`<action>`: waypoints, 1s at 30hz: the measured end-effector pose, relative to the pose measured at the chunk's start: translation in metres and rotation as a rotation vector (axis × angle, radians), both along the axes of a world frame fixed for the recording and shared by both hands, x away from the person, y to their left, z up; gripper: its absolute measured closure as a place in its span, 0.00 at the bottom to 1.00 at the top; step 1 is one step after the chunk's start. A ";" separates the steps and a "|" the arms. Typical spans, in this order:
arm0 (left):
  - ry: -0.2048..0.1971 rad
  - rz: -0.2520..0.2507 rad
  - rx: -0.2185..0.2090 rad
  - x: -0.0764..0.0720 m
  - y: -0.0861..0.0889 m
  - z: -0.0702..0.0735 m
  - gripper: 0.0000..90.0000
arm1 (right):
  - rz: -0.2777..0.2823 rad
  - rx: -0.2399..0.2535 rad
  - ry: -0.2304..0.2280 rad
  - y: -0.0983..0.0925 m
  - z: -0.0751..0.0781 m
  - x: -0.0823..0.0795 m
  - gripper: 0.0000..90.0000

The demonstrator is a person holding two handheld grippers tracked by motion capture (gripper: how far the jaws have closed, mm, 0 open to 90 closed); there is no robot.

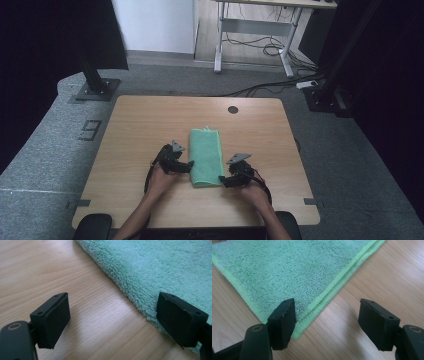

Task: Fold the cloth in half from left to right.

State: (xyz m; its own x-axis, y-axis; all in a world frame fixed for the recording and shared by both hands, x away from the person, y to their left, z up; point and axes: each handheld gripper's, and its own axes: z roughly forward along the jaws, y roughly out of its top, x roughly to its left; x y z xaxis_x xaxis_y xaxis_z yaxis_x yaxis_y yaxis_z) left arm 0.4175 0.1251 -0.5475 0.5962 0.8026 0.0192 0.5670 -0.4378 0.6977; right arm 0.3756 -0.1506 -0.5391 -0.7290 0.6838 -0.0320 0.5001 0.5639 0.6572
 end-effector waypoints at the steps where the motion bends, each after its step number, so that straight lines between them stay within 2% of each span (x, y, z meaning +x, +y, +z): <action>1: 0.001 0.003 -0.003 0.001 0.002 0.000 0.13 | 0.003 0.001 -0.001 0.002 0.000 0.000 0.33; 11: 0.019 0.033 -0.011 0.011 0.019 0.000 0.11 | -0.005 0.019 0.001 0.022 -0.002 0.004 0.29; 17: 0.023 0.023 -0.011 0.015 0.021 0.001 0.11 | -0.006 0.021 0.005 0.026 -0.002 0.009 0.28; 21: 0.007 0.006 0.009 0.005 0.016 0.008 0.16 | -0.020 0.047 0.017 0.024 -0.004 0.010 0.27; 26: -0.012 -0.046 -0.001 -0.015 0.010 0.017 0.15 | -0.038 0.051 0.016 0.023 -0.005 0.009 0.24; 30: -0.025 -0.069 0.039 -0.030 0.008 0.019 0.15 | -0.041 0.054 0.016 0.023 -0.006 0.009 0.24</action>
State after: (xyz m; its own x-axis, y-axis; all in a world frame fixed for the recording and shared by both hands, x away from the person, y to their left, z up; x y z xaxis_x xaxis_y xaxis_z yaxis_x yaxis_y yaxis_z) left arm 0.3877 0.1331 -0.5283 0.6490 0.7579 0.0656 0.5171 -0.5028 0.6927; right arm 0.3847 -0.1277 -0.5447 -0.7005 0.7134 0.0178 0.5330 0.5065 0.6778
